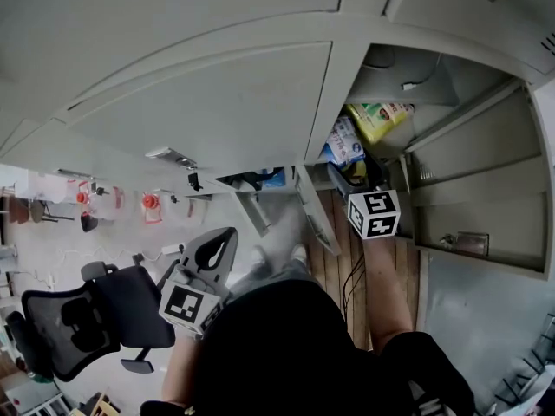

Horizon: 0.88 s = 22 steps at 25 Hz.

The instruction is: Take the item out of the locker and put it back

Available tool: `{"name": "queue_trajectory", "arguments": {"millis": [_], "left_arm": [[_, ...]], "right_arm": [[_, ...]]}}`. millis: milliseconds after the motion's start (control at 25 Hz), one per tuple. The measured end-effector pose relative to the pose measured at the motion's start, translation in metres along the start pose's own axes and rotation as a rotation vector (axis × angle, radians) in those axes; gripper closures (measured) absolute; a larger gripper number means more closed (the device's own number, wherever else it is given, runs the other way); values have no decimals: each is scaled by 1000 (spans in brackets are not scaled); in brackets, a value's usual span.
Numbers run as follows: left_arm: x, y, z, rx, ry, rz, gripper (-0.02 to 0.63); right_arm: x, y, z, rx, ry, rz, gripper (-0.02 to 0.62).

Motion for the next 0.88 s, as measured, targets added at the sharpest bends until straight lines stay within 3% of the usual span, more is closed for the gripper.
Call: {"name": "queue_trajectory", "arguments": {"millis": [880], "left_arm": [[4,-3,0,-36,28,-18,595]], "right_arm": [[45,-9,8,-82,-11,-79,219]]}}
Point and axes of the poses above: the fingertips, and each gripper's own axes: x forward along the fingers, z to its right, y out of its top, the point moved 10 cm from there along -x, backward along the fingers, and after that the axes turned 12 degrees about z, right-handed, at the moved point
